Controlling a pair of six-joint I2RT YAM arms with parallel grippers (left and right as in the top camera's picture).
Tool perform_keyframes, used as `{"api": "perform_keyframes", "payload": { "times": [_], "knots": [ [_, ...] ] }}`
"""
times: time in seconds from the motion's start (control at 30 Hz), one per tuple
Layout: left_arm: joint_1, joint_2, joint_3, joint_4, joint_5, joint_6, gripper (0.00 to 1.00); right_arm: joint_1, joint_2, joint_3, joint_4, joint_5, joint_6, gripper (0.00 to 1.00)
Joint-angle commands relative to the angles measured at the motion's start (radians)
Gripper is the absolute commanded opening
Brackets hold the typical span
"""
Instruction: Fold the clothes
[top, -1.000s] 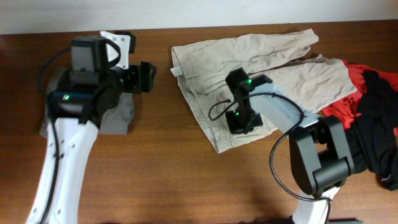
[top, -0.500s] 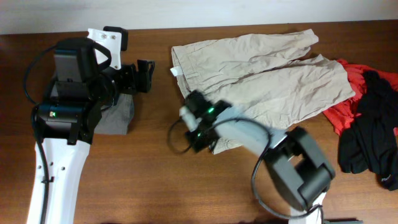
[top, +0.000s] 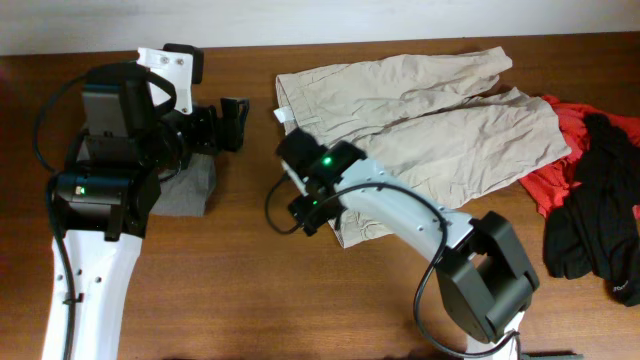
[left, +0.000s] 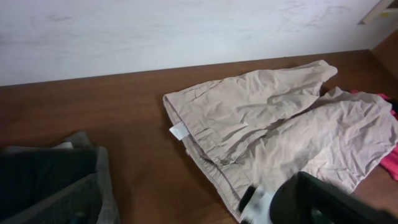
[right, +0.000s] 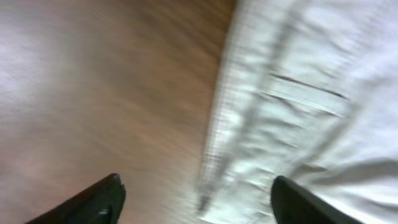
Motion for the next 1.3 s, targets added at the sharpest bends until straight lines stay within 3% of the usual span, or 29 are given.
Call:
{"api": "perform_keyframes", "payload": {
  "times": [0.0,0.27,0.37,0.47,0.5,0.63,0.73,0.97,1.13,1.2,1.27],
  "knots": [
    [0.002,-0.024,0.016,0.004,-0.046,0.01,0.99,-0.024,-0.011,-0.047,-0.011,0.08,-0.016,0.86],
    [0.002,-0.06,0.079,0.003,-0.178,0.014,0.99,-0.036,0.036,-0.182,0.01,0.234,0.087,0.86],
    [0.002,-0.08,0.1,0.003,-0.184,0.032,0.99,-0.037,0.044,-0.197,0.01,0.234,0.114,0.78],
    [0.002,-0.1,0.108,0.003,-0.19,0.031,0.99,-0.035,0.044,-0.198,0.018,0.211,0.116,0.48],
    [0.002,-0.108,0.108,0.003,-0.19,0.032,0.99,-0.031,0.044,-0.198,0.021,0.178,0.116,0.33],
    [0.002,-0.123,0.108,0.003,-0.19,0.031,0.99,-0.011,0.043,-0.197,0.021,0.09,0.116,0.04],
    [0.002,-0.128,0.108,0.004,-0.191,0.031,0.99,0.019,0.043,-0.179,0.008,0.052,0.114,0.04],
    [0.002,-0.127,0.108,0.007,-0.192,0.031,0.99,0.142,0.043,-0.064,0.029,-0.258,-0.041,0.04],
    [0.002,-0.127,0.108,0.007,-0.197,0.031,0.99,0.232,0.043,-0.045,0.104,-0.232,-0.047,0.04],
    [0.002,-0.127,0.108,0.006,-0.197,0.031,0.99,0.244,0.043,-0.045,0.103,-0.159,-0.047,0.21],
    [0.002,-0.127,0.108,0.003,-0.197,0.031,0.99,0.242,0.043,-0.044,0.096,-0.086,-0.043,0.21]
  ]
}}
